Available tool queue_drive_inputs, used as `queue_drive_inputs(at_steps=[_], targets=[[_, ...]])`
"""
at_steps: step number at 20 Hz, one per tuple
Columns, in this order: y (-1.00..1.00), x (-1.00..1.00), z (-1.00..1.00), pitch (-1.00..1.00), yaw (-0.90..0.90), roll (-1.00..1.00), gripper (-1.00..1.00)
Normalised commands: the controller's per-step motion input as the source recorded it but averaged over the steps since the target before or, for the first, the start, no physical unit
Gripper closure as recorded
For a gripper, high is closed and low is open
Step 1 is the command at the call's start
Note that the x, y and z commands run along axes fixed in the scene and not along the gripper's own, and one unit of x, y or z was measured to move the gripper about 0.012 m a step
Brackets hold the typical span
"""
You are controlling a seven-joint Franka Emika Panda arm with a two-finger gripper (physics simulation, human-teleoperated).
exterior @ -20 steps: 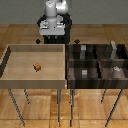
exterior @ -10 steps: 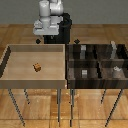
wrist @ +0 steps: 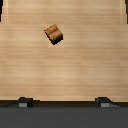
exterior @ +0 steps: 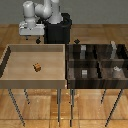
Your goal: Place the loaf of bread into the appropriate compartment.
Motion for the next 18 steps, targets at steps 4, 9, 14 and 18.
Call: queue_drive_inputs(at_steps=[4,9,14,18], targets=[[0.00,1.00,0.00,0.00,0.00,0.00,-1.00],[0.10,1.00,0.00,0.00,0.00,0.00,-1.00],[0.80,0.00,0.00,0.00,0.00,0.00,-1.00],[0.00,0.25,0.00,0.00,0.00,0.00,-1.00]])
